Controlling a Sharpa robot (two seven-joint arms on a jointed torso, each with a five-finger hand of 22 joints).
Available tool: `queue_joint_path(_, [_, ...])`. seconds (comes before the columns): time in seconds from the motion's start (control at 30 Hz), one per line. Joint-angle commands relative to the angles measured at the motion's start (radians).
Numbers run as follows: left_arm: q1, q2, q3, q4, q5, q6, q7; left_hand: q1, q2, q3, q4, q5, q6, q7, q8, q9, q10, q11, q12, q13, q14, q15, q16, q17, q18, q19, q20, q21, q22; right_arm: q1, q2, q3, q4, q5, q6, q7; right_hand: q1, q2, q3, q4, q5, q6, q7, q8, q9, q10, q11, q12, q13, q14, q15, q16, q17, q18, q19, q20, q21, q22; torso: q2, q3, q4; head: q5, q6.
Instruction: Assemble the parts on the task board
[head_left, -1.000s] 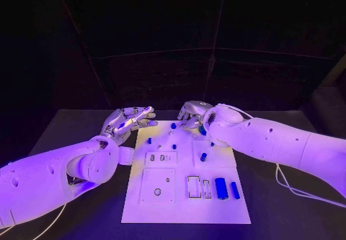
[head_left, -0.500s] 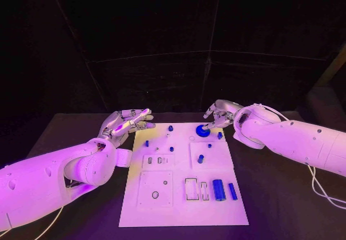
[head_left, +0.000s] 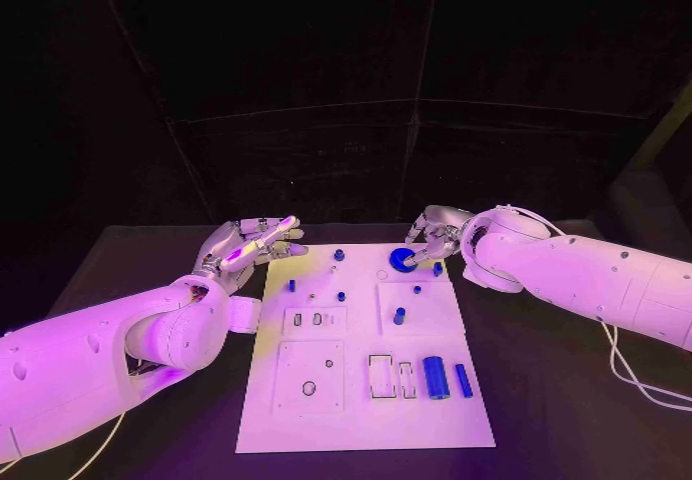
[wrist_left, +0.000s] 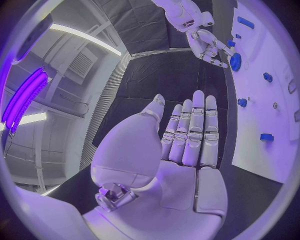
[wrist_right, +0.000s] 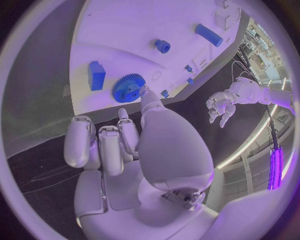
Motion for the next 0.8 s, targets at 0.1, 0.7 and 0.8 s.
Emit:
queue_joint_path(0.1, [0.001, 0.001, 0.001, -0.002, 0.001, 0.016, 0.004, -0.003, -0.002, 0.002, -0.006, -0.003, 0.008, -0.002, -0.003, 0.0, 0.009, 0.0, -0.007, 0.0, 0.006, 0.002, -0.006, 0.001, 0.007, 0.009, -0.001, -0.006, -0.001, 0.002, 0.014, 0.001, -0.012, -0.017, 0.065, -0.003, 0.015, 0.006, 0.006, -0.006, 0.008, 0.011, -0.001, 0.01, 0.001, 0.014, 0.0, 0.019, 0.024, 0.069, 0.005, 0.005, 0.07, -0.02, 0.012, -0.001, 0.005, 0.006, 0.0, -0.0004, -0.0004, 0.002, -0.003])
queue_joint_path(0.7, [0.001, 0.001, 0.001, -0.007, 0.001, 0.016, 0.002, -0.003, -0.003, 0.002, -0.007, -0.003, 0.007, 0.0, -0.004, 0.0, 0.008, 0.001, -0.008, 0.0, 0.006, 0.002, -0.007, 0.002, 0.007, 0.01, -0.002, -0.007, -0.002, 0.002, 0.028, 0.001, -0.025, -0.048, 0.072, 0.005, 0.042, 0.045, 0.026, -0.038, 0.02, 0.057, -0.01, 0.038, 0.003, 0.033, -0.007, 0.058, 0.074, 0.071, 0.0, 0.012, 0.083, -0.023, 0.02, -0.005, 0.014, 0.024, 0.0, -0.0006, -0.0011, 0.004, -0.008])
queue_joint_path(0.8, [0.001, 0.001, 0.001, -0.007, 0.001, 0.017, 0.001, -0.003, -0.003, 0.002, -0.007, -0.003, 0.007, 0.0, -0.004, 0.0, 0.008, 0.001, -0.008, 0.0, 0.006, 0.002, -0.007, 0.002, 0.007, 0.01, -0.002, -0.007, -0.002, 0.002, 0.032, 0.001, -0.025, -0.069, 0.063, 0.004, 0.045, 0.054, 0.032, -0.044, 0.012, 0.077, -0.014, 0.047, 0.004, 0.039, -0.01, 0.066, 0.086, 0.071, -0.002, 0.013, 0.086, -0.023, 0.022, -0.007, 0.016, 0.029, 0.0, -0.0005, -0.0008, 0.004, -0.01])
